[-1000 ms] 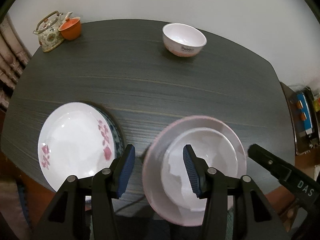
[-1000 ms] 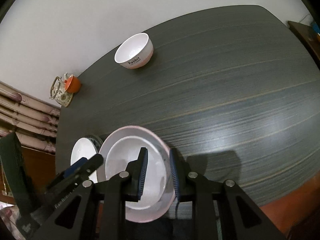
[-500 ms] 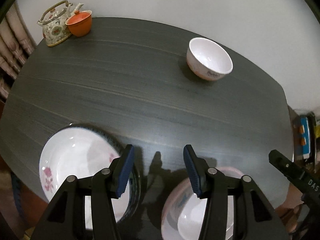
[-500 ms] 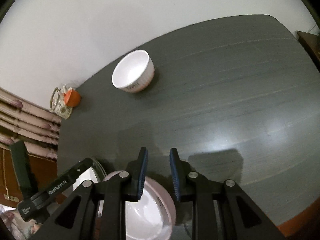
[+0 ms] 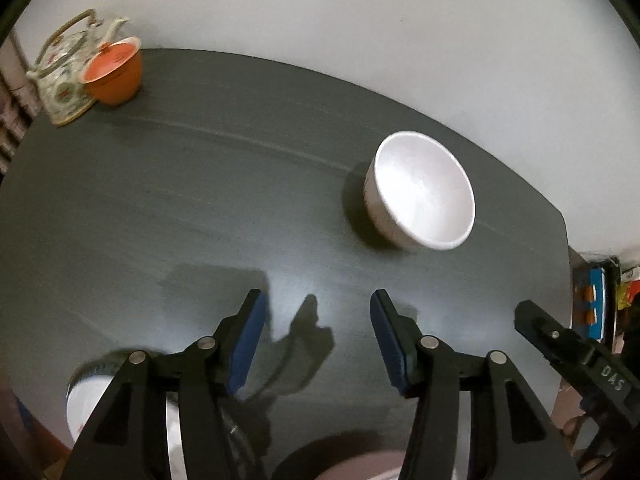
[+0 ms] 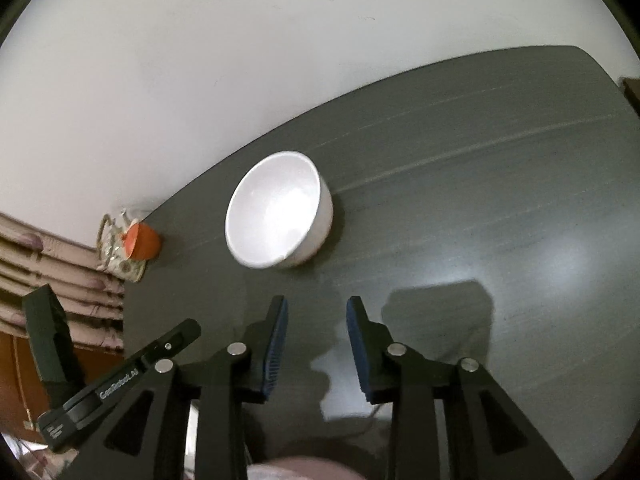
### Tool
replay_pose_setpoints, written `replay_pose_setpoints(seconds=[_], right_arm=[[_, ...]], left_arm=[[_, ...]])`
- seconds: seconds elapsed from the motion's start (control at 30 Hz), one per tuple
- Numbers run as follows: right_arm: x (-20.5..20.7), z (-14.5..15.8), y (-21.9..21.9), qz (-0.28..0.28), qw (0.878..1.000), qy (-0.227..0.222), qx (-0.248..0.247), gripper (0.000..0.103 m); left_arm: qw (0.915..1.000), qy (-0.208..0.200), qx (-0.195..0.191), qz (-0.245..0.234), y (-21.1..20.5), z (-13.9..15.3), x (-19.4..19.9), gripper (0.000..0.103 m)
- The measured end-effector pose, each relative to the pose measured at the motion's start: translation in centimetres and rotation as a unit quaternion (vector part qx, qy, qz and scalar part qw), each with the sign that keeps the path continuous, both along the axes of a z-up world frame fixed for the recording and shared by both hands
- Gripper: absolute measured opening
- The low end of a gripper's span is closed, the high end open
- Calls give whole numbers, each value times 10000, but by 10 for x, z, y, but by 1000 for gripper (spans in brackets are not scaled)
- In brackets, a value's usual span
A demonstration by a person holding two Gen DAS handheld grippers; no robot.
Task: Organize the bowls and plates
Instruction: 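Move both tools to the small white Rabbit bowl and grip its rim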
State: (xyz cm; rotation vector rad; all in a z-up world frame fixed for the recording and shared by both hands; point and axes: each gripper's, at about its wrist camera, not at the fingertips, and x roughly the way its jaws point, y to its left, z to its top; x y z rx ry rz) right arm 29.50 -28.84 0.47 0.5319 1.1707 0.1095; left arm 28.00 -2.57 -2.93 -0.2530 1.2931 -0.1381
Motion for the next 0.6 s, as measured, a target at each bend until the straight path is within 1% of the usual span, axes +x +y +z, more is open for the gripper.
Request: replay_pose_setpoints(seconds=[0.1,0.2,0.37,0.43,0.6], right_arm=[[23,-9,-1,-109,9999,78,-2,31],[43,-20,-5,-195,9996,181,81,31],[66,-35,2,-199,9994,273,-30,31],[72,-41,5,-189,9994,295,-50,31],[81,-54,9,-177,9991,336,-166,31]], left_arm=[[9999,117,-102,33,-7,-8,25,50],[9997,124,-165,119,-13,-13,44,50],[9990,208,-301,267,-21,-26,70,50],[9988,234,-320,302,-25,-30,74,50],[9991,302,-204,230,-36,-44,84,48]])
